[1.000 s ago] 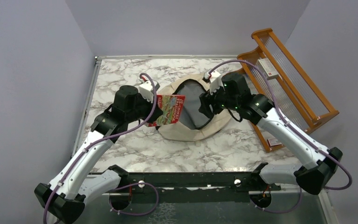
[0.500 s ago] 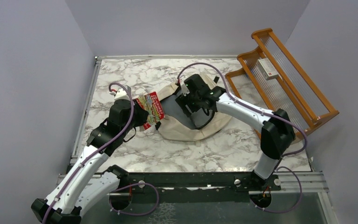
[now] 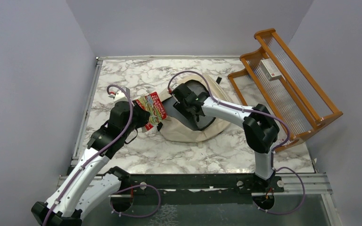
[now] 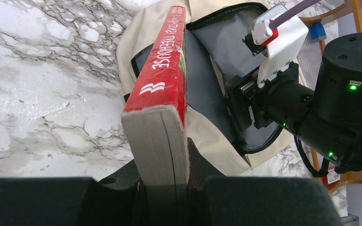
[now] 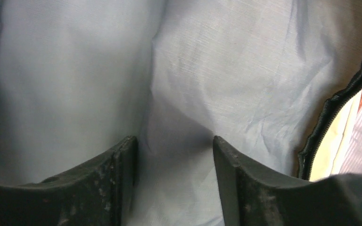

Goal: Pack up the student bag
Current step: Place the book in the student bag.

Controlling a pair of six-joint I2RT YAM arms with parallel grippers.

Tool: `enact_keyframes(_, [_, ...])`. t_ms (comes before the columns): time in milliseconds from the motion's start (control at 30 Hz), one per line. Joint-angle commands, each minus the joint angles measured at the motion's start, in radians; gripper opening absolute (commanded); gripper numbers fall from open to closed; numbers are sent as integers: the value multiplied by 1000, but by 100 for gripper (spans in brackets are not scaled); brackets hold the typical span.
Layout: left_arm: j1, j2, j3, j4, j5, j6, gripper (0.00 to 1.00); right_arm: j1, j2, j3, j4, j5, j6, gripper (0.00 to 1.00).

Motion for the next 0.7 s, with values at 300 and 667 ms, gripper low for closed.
enact_keyframes(300, [0, 20, -28, 163, 75, -66, 0, 5, -14, 44, 90, 98, 10, 21])
enact_keyframes(667, [0, 88, -29, 273, 138, -195, 0, -25, -54, 128, 78, 90, 60, 1])
